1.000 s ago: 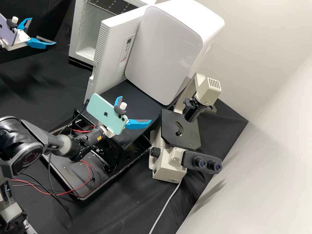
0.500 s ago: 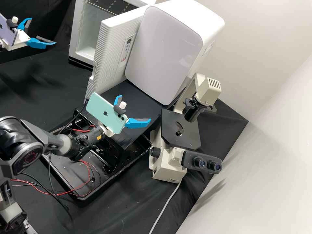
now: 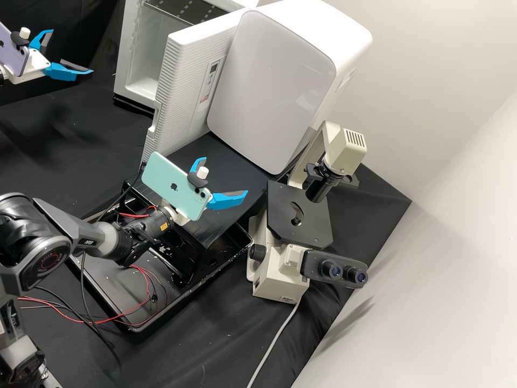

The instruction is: Close the incubator door

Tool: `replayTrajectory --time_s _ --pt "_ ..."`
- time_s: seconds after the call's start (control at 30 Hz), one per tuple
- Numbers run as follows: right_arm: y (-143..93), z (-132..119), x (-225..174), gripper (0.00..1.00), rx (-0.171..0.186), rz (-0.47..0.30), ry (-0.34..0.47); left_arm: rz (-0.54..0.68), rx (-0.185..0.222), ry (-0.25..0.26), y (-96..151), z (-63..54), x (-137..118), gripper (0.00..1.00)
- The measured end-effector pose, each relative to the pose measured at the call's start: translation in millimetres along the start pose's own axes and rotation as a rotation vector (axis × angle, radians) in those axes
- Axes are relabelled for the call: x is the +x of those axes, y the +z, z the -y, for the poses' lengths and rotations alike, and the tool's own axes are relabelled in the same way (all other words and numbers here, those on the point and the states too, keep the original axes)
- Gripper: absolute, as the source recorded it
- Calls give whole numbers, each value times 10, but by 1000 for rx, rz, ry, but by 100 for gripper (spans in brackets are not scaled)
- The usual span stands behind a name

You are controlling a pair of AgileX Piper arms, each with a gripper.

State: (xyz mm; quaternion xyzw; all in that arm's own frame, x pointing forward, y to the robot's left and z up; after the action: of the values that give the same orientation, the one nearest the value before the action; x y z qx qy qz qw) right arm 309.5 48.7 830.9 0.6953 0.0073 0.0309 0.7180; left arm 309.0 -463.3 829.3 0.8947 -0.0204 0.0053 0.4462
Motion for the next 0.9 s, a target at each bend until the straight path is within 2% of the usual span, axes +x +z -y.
replayTrajectory --time_s 0.23,0.53,0.6,0.8,0.9 --pt "-36 12 12 0 1 -13 -3 0 0 0 0 0 0 100" --pt "-307 -80 184 0 1 -108 39 0 0 0 0 0 0 100" --pt "-403 -108 243 0 -8 -140 53 0 0 0 0 0 0 100" --pt "-663 -155 455 0 -63 -222 93 0 0 0 0 0 0 100" --pt "-778 -183 559 0 -68 -255 111 0 0 0 0 0 0 100"
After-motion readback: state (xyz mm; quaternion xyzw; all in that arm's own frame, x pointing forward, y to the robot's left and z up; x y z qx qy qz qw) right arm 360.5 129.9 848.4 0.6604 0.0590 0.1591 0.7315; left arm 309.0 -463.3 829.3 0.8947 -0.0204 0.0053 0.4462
